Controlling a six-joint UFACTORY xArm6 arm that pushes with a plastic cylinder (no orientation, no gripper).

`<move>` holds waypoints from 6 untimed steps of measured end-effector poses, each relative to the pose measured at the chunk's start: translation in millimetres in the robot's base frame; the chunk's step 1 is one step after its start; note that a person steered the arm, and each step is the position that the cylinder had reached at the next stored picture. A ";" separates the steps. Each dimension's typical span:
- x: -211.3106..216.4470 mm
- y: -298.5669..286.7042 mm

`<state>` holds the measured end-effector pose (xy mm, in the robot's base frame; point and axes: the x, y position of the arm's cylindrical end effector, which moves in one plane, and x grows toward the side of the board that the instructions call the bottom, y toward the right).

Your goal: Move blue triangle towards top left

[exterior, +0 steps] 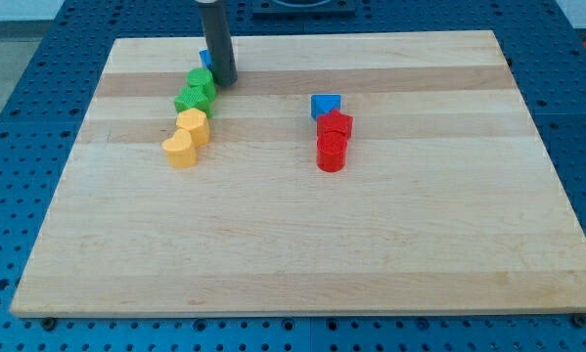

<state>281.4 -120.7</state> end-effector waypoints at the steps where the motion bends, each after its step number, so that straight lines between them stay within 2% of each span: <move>1: -15.3 -4.1; 6: -77.6 21.0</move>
<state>203.8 -99.7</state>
